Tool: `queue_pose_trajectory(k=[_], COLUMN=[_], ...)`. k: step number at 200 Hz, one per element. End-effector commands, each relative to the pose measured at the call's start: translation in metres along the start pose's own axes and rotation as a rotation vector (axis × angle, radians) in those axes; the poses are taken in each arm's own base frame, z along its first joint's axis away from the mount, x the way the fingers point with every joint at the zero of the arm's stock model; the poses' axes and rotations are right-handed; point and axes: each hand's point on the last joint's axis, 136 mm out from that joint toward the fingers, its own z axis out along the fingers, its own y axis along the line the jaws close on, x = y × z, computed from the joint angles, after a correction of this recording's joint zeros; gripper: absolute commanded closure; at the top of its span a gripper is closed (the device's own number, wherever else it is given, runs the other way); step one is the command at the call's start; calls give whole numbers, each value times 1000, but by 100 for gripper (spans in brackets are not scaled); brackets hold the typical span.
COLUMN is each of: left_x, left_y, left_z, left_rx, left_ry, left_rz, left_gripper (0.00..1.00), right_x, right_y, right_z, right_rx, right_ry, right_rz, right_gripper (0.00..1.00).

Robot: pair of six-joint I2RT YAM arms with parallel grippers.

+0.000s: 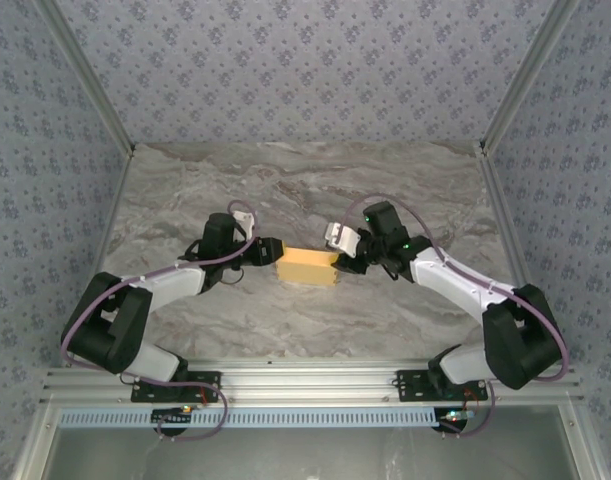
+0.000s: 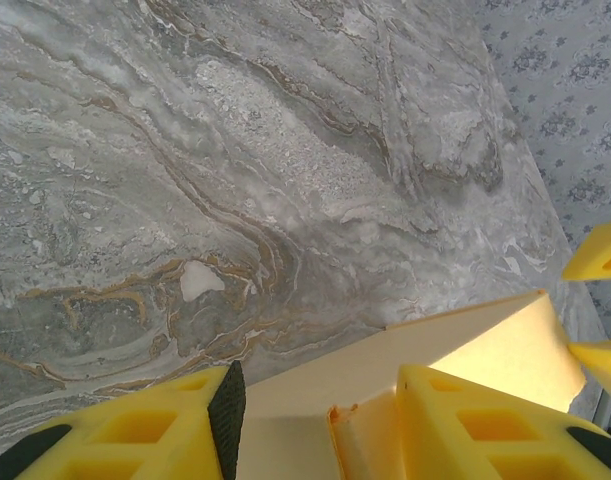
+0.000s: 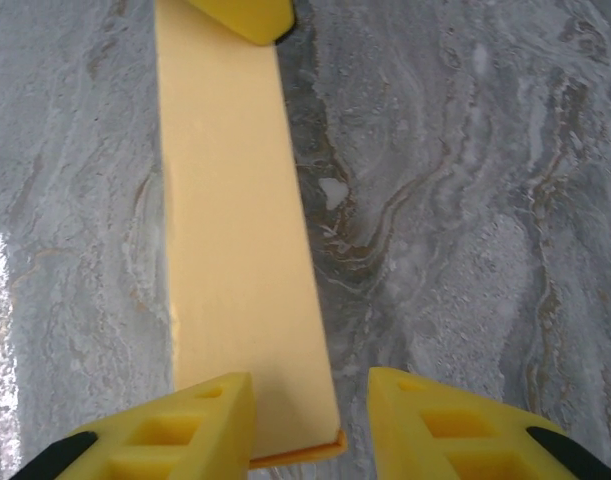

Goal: Fold the paper box

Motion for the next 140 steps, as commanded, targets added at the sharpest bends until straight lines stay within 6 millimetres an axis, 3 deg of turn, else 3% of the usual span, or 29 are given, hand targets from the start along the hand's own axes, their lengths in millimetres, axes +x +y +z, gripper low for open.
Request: queue_pose_trajectory(k=[1,20,44,77,96,116,140], left_x=[51,51,50,49,49,48,48], left_y=[36,36,35,33,34,32,31], left_z=[5,5,6,5,4,3,5], left_rx=[-114,-111,-103,-99,-103,-95,-86], left_ry=[143,140,133,123,127,109,110], left_rz=[-67,-74,-76,-79,-80,-87,-93], left_gripper=[54,54,54,54,54,54,54], right_x=[-29,-44,-39,-4,6,-13,-53], right_y=[-8,-11,-2,12,14,9,-2], right_z=[-12,-8,12,44,44,33,22], right_rx=[17,12,-22,-59,-49,-45,-25], right_ry=[-113,-152,-121,-18,4,-55,-148], right_rz=[62,59,45,57,67,58,35], right_gripper=[61,58,58,58,58,58,57])
